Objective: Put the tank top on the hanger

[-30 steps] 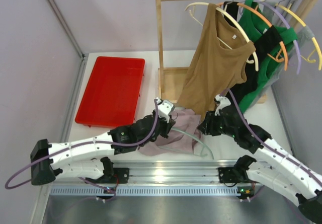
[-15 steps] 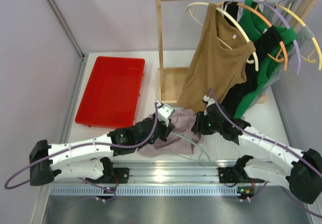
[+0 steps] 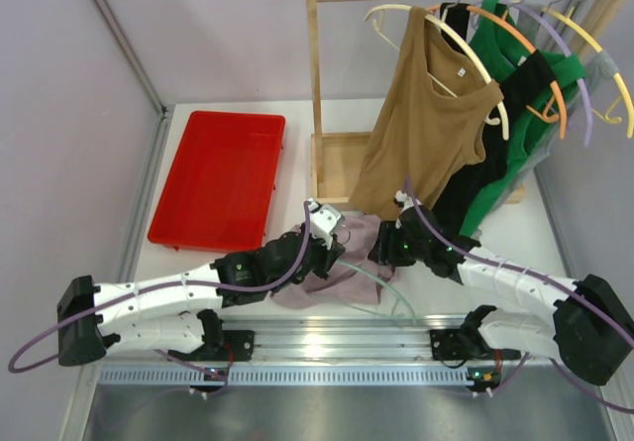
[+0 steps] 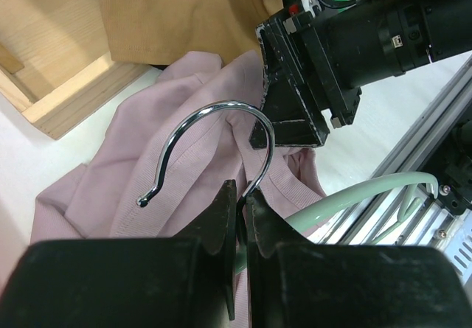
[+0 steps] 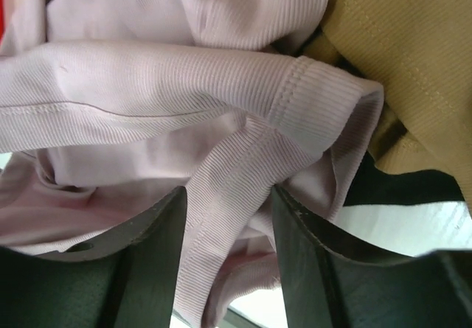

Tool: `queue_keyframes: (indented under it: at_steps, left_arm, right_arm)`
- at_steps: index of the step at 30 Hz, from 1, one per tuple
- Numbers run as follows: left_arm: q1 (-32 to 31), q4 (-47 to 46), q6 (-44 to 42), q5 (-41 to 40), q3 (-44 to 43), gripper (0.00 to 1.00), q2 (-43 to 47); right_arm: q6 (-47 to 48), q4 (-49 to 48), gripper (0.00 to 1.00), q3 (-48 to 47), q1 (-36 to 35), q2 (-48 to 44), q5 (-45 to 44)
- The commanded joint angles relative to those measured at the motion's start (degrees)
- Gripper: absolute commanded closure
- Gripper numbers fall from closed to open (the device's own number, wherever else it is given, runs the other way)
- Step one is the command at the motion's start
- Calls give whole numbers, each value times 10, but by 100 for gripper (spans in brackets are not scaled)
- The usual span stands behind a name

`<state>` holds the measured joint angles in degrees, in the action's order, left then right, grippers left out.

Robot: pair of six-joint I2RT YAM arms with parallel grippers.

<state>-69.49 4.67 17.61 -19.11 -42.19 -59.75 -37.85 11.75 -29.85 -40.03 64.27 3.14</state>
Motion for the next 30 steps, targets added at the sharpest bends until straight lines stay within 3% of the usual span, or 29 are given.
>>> queue_keyframes:
  at_steps: [1,6,13,30]
  left_arm:
    - [-4,-38,-2,-1,-4,100,17]
    - [-4,-40,-2,-2,-7,100,21]
    - [-3,-38,5,-42,-10,100,24]
    - [-1,-40,39,-287,11,100,60]
  right_arm:
    - [-14,-57,51,7,-10,5,-2]
    - [-19,-102,64,24,-11,29,6]
    - [-31,-105,99,49,-11,-1,-13]
    - [-37,70,100,81,-8,-230,-80]
